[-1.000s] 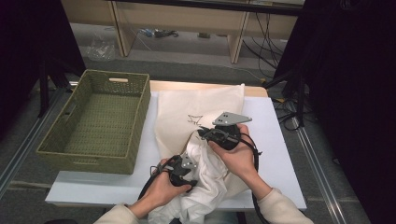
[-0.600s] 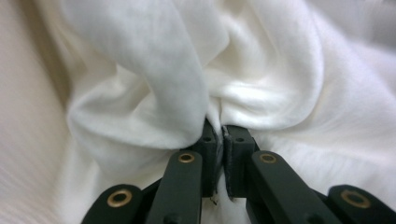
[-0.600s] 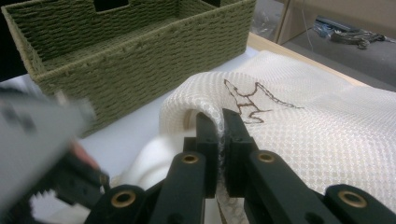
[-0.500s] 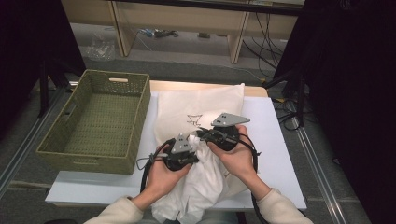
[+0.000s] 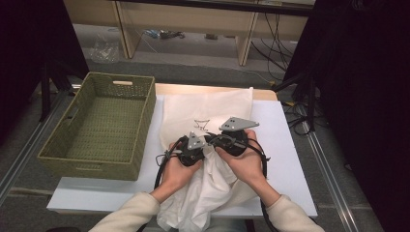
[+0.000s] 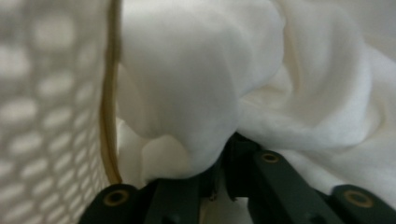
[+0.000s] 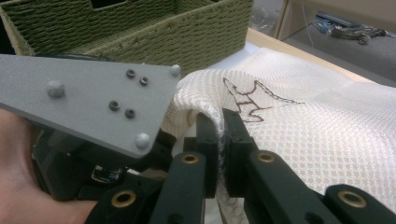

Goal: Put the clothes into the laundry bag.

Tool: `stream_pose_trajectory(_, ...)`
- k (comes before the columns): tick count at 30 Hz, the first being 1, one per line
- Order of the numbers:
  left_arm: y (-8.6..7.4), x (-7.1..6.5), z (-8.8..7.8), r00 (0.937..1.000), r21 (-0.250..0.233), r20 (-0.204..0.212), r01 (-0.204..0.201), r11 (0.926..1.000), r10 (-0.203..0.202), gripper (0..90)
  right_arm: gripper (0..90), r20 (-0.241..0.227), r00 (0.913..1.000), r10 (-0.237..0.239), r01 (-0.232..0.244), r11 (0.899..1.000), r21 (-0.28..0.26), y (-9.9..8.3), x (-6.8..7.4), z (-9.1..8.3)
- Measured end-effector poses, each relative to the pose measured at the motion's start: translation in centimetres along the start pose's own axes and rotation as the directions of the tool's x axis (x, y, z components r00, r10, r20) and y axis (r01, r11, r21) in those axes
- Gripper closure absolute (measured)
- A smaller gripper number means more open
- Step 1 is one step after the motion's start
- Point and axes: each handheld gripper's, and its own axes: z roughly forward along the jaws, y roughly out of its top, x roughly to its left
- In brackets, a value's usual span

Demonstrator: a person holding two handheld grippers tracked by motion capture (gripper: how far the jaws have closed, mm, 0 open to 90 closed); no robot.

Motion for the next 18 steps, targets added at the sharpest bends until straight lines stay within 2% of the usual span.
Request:
stream_pose_trajectory(1,0.0,-0.1,-0.2,1.0000,-0.003,0.002,0.001,1.0000,-0.001,72.1,87.9,0.001,0.9999,0.014,-0.014,1.000,0.006,0.0,0.0,-0.1)
stream_pose_trajectory(4,0.2,-0.8,-1.9,0.9997,-0.010,0.024,0.003,0.9999,-0.003,54.8,87.9,0.007,0.9999,0.016,-0.016,1.000,0.003,0.0,0.0,-0.1)
stream_pose_trajectory(5,0.2,-1.1,-2.6,0.9997,-0.013,0.025,-0.005,0.9999,0.006,49.0,87.9,0.019,0.9998,0.006,-0.006,1.000,-0.007,0.0,0.0,-0.1)
stream_pose_trajectory(6,0.2,-1.5,-3.3,0.9997,-0.010,0.022,-0.013,0.9999,0.013,44.1,87.9,0.000,0.9999,0.016,-0.016,1.000,-0.001,0.1,0.0,-0.1)
stream_pose_trajectory(7,0.1,-1.7,-4.1,0.9992,0.009,0.021,-0.033,0.9994,0.033,38.7,87.9,0.000,0.9998,0.019,-0.019,1.000,-0.002,0.1,0.0,-0.1)
stream_pose_trajectory(8,0.0,-1.9,-4.5,0.9992,0.014,0.018,-0.035,0.9993,0.035,33.0,87.9,0.005,0.9998,0.019,-0.019,1.000,0.001,0.1,0.0,-0.2)
stream_pose_trajectory(9,-0.2,-2.1,-5.1,0.9988,0.030,0.010,-0.048,0.9984,0.047,30.1,87.9,0.018,0.9998,0.004,-0.004,1.000,-0.002,0.1,-0.1,-0.3)
stream_pose_trajectory(10,-0.5,-2.1,-5.6,0.9978,0.044,-0.003,-0.066,0.9968,0.066,26.8,87.9,0.005,0.9998,0.019,-0.019,1.000,0.003,0.1,0.1,-0.3)
stream_pose_trajectory(12,-1.5,-2.0,-6.2,0.9967,0.087,-0.014,-0.078,0.9932,0.079,22.9,87.9,0.007,0.9999,0.013,-0.013,1.000,0.001,0.2,0.1,-0.3)
stream_pose_trajectory(13,-2.1,-2.0,-6.2,0.9980,0.101,-0.009,-0.062,0.9930,0.063,21.9,87.9,0.016,0.9999,-0.005,0.005,1.000,-0.008,0.2,-0.1,-0.3)
stream_pose_trajectory(14,-2.6,-1.9,-6.1,0.9974,0.131,-0.008,-0.070,0.9889,0.072,21.1,87.9,0.016,0.9999,-0.002,0.003,1.000,-0.005,0.2,-0.1,-0.3)
stream_pose_trajectory(15,-3.3,-1.8,-5.6,0.9992,0.147,-0.001,-0.039,0.9884,0.039,21.1,87.9,0.008,1.0000,0.003,-0.003,1.000,-0.001,0.2,0.0,-0.3)
stream_pose_trajectory(17,-4.3,-1.7,-4.4,0.9999,0.190,0.010,-0.010,0.9818,0.008,20.6,87.9,0.007,1.0000,0.000,0.000,1.000,-0.002,0.3,0.0,-0.3)
stream_pose_trajectory(18,-4.6,-1.8,-3.8,0.9998,0.209,0.020,-0.009,0.9780,0.005,21.1,87.9,0.008,1.0000,0.003,-0.003,1.000,-0.004,0.3,0.0,-0.3)
